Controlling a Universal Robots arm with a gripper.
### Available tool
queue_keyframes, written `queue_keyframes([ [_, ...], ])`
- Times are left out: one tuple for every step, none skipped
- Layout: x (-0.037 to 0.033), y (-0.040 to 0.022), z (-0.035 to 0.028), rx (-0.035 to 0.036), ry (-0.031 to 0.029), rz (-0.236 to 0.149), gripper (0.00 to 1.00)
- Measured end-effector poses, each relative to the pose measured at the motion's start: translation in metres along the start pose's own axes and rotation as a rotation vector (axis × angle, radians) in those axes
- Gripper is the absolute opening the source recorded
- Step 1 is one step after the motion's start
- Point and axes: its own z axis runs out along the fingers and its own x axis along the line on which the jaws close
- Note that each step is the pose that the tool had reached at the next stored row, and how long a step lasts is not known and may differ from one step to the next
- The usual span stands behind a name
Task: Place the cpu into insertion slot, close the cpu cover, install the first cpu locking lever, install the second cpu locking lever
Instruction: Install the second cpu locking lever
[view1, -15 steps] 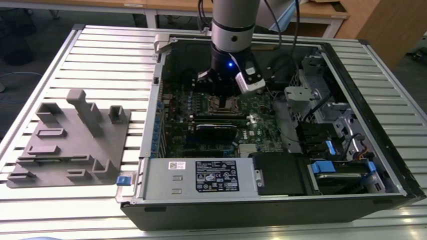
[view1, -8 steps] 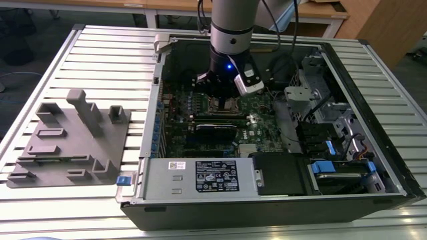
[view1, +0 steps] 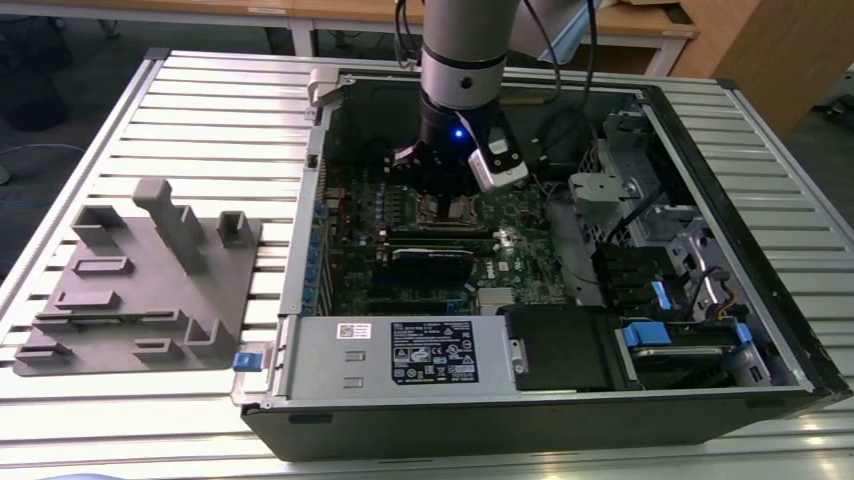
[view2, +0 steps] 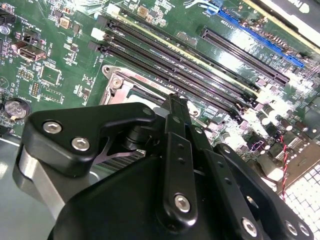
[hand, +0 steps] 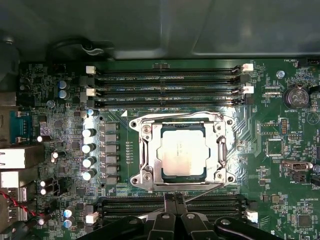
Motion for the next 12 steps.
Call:
queue_keyframes([
  [0.0,0.0,0.0,0.0,0.0,0.0,0.11],
  [0.0,0.0,0.0,0.0,0.0,0.0,0.11],
  [0.0,0.0,0.0,0.0,0.0,0.0,0.11],
  [0.0,0.0,0.0,0.0,0.0,0.0,0.11],
  [0.0004,0.0,0.0001,0.0,0.0,0.0,0.11],
  [0.0009,0.0,0.0002,-0.0001,-0.0001,0.0,0.11],
  [0.0018,0.0,0.0004,-0.0003,-0.0002,0.0,0.11],
  [0.0029,-0.0001,0.0005,-0.0002,-0.0001,0.0,0.11],
  [0.0042,-0.0002,0.0005,-0.0001,-0.0001,0.0,0.11],
  [0.0057,-0.0002,0.0006,0.0,0.0,0.0,0.11],
  [0.0074,-0.0003,0.0007,0.0,-0.0001,0.0,0.11],
  [0.009,-0.0004,0.0008,0.0,-0.0001,0.0,0.11],
])
